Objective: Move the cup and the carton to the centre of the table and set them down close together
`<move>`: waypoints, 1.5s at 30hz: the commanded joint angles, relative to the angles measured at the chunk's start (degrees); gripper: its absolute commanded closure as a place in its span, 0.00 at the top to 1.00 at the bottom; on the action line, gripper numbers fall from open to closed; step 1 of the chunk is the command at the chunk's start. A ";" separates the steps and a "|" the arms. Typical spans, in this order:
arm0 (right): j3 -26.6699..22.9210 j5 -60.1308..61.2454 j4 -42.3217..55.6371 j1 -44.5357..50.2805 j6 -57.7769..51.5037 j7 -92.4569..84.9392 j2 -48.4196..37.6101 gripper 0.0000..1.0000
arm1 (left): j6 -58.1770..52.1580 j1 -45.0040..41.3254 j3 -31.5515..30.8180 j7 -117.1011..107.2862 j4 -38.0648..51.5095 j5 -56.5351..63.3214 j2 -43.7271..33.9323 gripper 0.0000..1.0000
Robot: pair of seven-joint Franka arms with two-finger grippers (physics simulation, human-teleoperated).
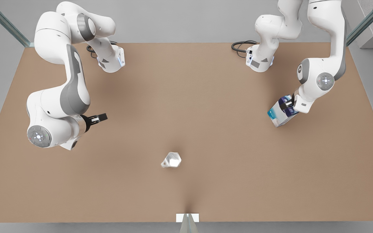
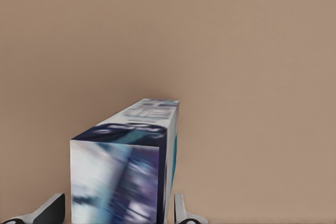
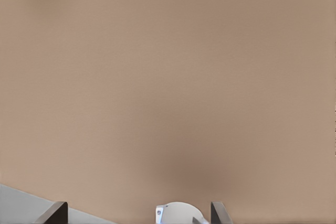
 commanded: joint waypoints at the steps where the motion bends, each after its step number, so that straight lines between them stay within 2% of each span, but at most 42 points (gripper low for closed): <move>1: 0.00 0.00 0.03 0.00 0.00 0.53 -0.01 1.00 | 0.27 0.00 -0.01 0.00 -0.04 0.01 0.09 1.00; 4: 0.09 0.00 0.03 0.26 0.00 0.53 -0.01 1.00 | 0.89 0.00 -0.01 0.00 -0.21 0.01 0.70 1.00; 6: 0.09 -0.08 0.03 0.44 0.00 0.53 -0.01 1.00 | 1.32 0.00 -0.01 0.00 -0.13 0.01 1.14 0.89; 8: 0.00 -0.08 0.03 0.35 0.00 0.53 -0.01 1.00 | 1.94 0.00 -0.01 0.00 -0.21 0.01 1.58 0.65; 9: 0.00 0.00 0.12 0.26 0.00 0.53 -0.01 1.00 | 1.94 0.08 -0.01 0.00 -0.13 0.01 1.67 0.59; 10: -0.09 0.09 0.12 0.17 0.09 0.71 -0.01 1.00 | 1.94 0.00 -0.01 0.00 -0.12 0.01 1.67 0.49; 11: -0.26 0.00 0.38 0.00 0.09 1.94 -0.09 1.00 | 1.94 0.00 -0.01 -0.09 -0.21 0.01 1.67 0.47; 13: -0.53 -0.26 3.28 -0.27 0.79 5.10 -0.01 1.00 | 1.85 0.00 -0.01 0.00 -0.12 0.01 1.67 0.47; 14: -0.26 -4.73 3.29 0.35 1.14 5.19 -0.01 1.00 | 1.85 0.00 -0.01 0.00 -0.12 0.01 1.67 0.47; 15: -0.09 -5.18 -4.23 0.00 5.17 5.45 -4.03 1.00 | 1.68 0.00 -0.01 0.00 -0.04 0.01 1.58 0.47; 16: -0.09 -5.09 -15.94 -0.35 12.64 5.72 -11.86 1.00 | 1.41 0.08 -0.01 -0.09 0.14 0.01 1.32 0.47; 17: -0.09 -5.36 -17.46 -1.06 13.27 5.63 -13.28 1.00 | 1.33 0.00 -0.01 -0.53 0.49 0.01 1.05 0.47; 26: -0.09 -5.36 -16.93 -1.85 12.57 5.63 -13.81 1.00 | -4.12 -0.09 -1.94 -1.49 9.98 -2.80 1.14 0.47; 27: -0.18 -5.27 -16.58 -2.89 12.57 5.02 -13.72 1.00 | -4.73 -0.09 -2.38 -2.81 11.29 -2.89 2.01 0.47; 28: 0.09 -5.27 -15.61 -3.26 12.57 5.54 -13.72 1.00 | -8.34 -0.09 -3.70 -3.60 16.57 -5.52 4.92 0.47; 34: 0.00 -10.63 -12.80 -3.17 11.16 -2.45 -13.54 1.00 | -11.24 -0.44 -11.16 -20.56 28.61 -9.48 15.11 0.47; 36: 0.09 -10.28 -13.85 -2.64 14.94 -2.54 -16.18 1.00 | -11.24 -0.71 -13.72 -27.59 30.99 -9.57 17.93 0.47; 38: -0.09 -10.45 -21.94 -2.55 21.36 -2.37 -22.42 1.00 | -11.24 -0.79 -16.70 -34.01 33.45 -9.57 20.21 0.47; 42: -1.76 -10.72 -22.12 -1.67 22.59 -2.28 -22.42 1.00 | -12.21 -0.88 -21.98 -44.74 38.63 -9.57 23.64 0.47; 45: -1.84 -10.72 -23.26 -1.32 23.03 -1.75 -22.42 1.00 | -15.20 -0.97 -25.05 -51.50 45.93 -9.48 28.21 0.47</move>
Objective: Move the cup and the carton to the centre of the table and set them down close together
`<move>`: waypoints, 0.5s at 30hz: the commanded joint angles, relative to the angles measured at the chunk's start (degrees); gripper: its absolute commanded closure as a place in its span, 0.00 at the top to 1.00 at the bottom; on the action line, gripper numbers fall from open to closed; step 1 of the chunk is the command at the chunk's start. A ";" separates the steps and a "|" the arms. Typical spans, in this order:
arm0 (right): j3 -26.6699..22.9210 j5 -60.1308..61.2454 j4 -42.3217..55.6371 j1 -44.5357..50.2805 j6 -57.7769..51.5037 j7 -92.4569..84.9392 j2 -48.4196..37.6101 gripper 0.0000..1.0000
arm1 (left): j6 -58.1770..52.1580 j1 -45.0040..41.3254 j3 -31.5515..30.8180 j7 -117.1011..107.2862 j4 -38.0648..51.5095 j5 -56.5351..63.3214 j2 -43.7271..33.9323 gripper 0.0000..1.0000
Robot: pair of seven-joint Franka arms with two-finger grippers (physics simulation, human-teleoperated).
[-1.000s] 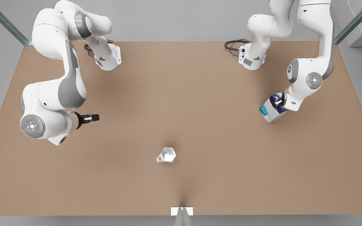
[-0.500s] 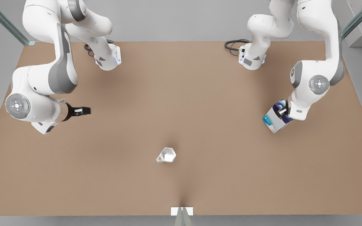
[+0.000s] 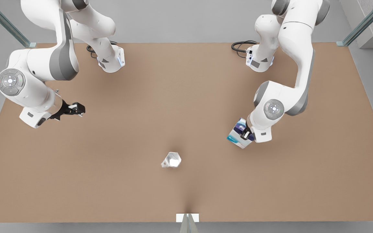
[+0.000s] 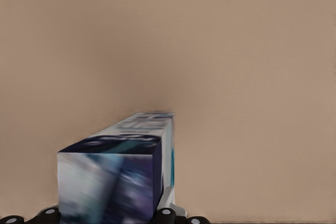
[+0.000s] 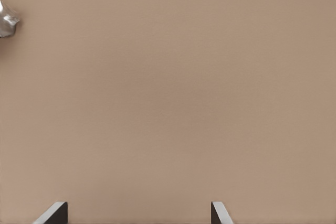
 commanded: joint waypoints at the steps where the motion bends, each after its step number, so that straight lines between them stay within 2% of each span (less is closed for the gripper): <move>1: 0.00 0.00 0.00 -0.10 0.00 0.00 0.00 1.00 | 0.06 0.09 -0.44 -0.55 0.59 -1.18 0.44 0.47; 3: -0.09 0.00 -0.09 -0.10 0.00 0.09 0.08 1.00 | 0.50 -0.09 -3.43 -4.94 4.19 -1.00 4.04 0.47; 4: -0.09 0.00 -0.09 -0.10 0.00 0.18 0.08 1.00 | 0.59 -3.08 -3.25 -6.00 6.39 -1.09 5.98 0.47; 7: -0.17 0.00 -0.71 -0.10 0.00 0.18 0.08 1.00 | 2.43 -4.31 -3.43 -7.94 9.56 -0.92 8.09 0.48; 15: -0.17 0.00 -0.71 -0.10 0.09 0.18 0.26 1.00 | 6.13 -9.05 -3.52 -12.51 11.93 0.40 11.43 0.50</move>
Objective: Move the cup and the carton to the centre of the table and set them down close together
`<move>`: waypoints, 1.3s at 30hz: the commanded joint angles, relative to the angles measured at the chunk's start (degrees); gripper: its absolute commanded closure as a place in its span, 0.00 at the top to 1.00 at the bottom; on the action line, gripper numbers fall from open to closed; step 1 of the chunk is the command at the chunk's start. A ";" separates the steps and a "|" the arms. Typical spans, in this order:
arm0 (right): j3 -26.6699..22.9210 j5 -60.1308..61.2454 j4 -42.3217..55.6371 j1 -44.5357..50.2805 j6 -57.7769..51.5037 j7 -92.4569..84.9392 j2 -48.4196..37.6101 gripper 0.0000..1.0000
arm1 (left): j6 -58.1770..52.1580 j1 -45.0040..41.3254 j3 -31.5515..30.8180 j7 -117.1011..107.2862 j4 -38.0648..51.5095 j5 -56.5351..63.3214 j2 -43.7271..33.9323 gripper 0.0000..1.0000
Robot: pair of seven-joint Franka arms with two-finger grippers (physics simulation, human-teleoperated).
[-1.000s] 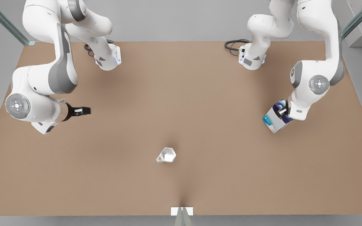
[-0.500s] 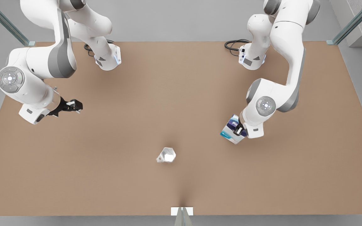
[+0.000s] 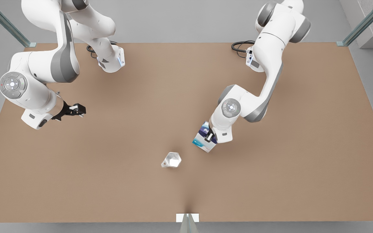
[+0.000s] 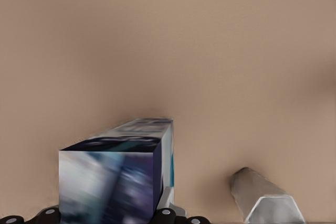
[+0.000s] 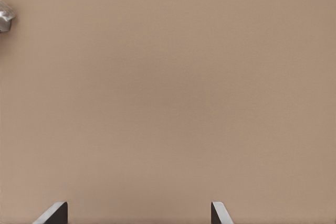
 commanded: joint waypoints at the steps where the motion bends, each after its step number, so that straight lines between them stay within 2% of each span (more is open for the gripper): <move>1: 0.00 0.00 0.00 0.00 0.00 0.00 0.00 1.00 | 0.05 0.01 0.00 -0.04 -0.01 0.45 0.02 0.50; 8: 0.00 0.00 -0.61 -0.09 0.44 0.00 0.17 1.00 | 1.28 -2.01 -2.37 -3.82 2.10 4.93 3.80 0.52; 11: 0.00 0.00 -0.61 -0.09 0.44 0.00 0.17 1.00 | 1.72 -2.71 -2.37 -4.35 2.10 5.55 4.50 0.56; 12: 0.00 0.00 -0.70 -0.09 0.44 0.00 0.17 1.00 | 1.72 -2.71 -2.37 -4.35 2.10 5.55 4.50 0.63; 14: 0.00 0.00 -1.23 -0.18 0.44 0.00 0.26 1.00 | 1.72 -2.71 -2.37 -4.96 2.10 7.13 4.59 0.70; 15: 0.00 0.00 -1.23 -0.26 0.44 0.00 0.35 1.00 | 1.72 -2.71 -2.37 -5.23 2.10 7.22 4.85 0.78; 16: 0.00 0.00 -1.14 -0.18 0.44 0.00 0.35 1.00 | 1.72 -2.71 -2.37 -5.31 2.10 7.57 4.94 0.93; 18: 0.00 -0.79 -1.14 0.35 0.88 0.00 -0.18 1.00 | 1.72 -2.97 -2.37 -5.31 2.10 7.66 4.94 1.00; 39: -0.70 -1.32 -0.88 0.44 0.88 -1.14 -0.09 1.00 | -3.47 -2.80 -2.28 -5.40 2.19 8.71 4.50 1.00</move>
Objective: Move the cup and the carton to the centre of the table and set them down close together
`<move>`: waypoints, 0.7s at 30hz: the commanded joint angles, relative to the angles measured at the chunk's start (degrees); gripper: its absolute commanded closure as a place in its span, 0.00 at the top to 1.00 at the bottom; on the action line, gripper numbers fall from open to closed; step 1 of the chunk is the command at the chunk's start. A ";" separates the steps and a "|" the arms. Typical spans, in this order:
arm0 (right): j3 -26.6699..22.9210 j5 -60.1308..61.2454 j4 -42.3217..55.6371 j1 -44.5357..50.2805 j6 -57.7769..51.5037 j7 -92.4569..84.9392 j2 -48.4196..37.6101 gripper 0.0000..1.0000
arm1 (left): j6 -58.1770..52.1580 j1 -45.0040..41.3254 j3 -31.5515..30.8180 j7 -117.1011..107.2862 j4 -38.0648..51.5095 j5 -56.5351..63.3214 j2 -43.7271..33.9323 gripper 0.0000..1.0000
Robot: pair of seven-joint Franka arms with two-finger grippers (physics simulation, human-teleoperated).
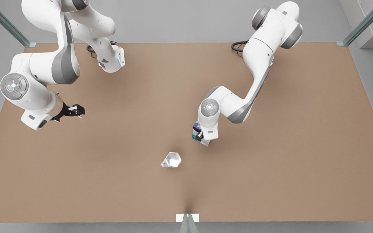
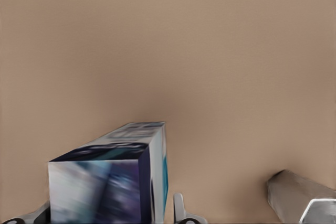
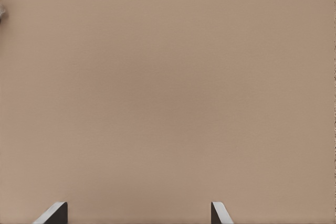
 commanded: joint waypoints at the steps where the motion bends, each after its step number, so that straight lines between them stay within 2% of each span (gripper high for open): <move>1: 0.00 -0.09 -0.09 0.01 0.00 -0.09 0.00 1.00 | -0.56 0.00 0.00 0.01 0.01 -0.03 -0.21 1.00; 7: 0.00 -0.18 0.00 0.01 0.00 -0.17 0.00 1.00 | -7.67 -0.26 -1.32 0.18 4.32 -0.38 -1.35 1.00; 8: 0.00 -0.18 0.00 0.01 0.00 -0.17 0.00 1.00 | -11.70 -0.09 -2.28 0.27 6.94 -0.56 -1.70 1.00; 9: 0.00 -0.18 0.00 0.01 0.00 -0.17 -0.09 1.00 | -20.93 0.61 -2.02 4.20 10.20 -2.83 -6.44 1.00; 10: 0.00 -0.18 0.00 0.01 0.00 -0.17 0.00 1.00 | -29.12 2.37 3.24 16.43 11.26 -6.62 -13.12 1.00; 11: 0.00 -0.18 0.00 0.01 0.00 -0.17 0.00 1.00 | -33.78 2.63 13.52 31.97 11.26 -11.10 -18.84 1.00; 12: 0.00 -0.18 0.00 0.01 0.00 -0.26 -0.09 1.00 | -37.03 6.49 22.05 55.69 11.18 -12.78 -22.27 1.00; 13: 0.00 -0.18 0.00 0.01 0.00 -0.35 0.00 1.00 | -37.03 14.92 22.24 81.31 9.87 -12.08 -23.15 1.00; 14: 0.00 -0.18 0.09 0.01 0.00 -0.26 0.00 1.00 | -33.89 17.39 22.15 98.94 3.82 -10.94 -24.55 1.00; 15: 0.00 -0.18 0.09 0.01 0.00 -0.26 0.00 1.00 | -28.86 25.38 13.38 98.71 -3.41 -11.02 -29.64 1.00; 16: 0.00 -0.18 0.00 0.01 0.00 -0.26 0.00 1.00 | -28.94 26.63 13.18 94.24 -7.01 -10.84 -34.22 1.00; 21: -0.09 -0.36 0.18 0.63 0.09 -0.17 0.08 1.00 | -26.40 25.93 13.27 92.20 -8.25 -8.03 -35.98 1.00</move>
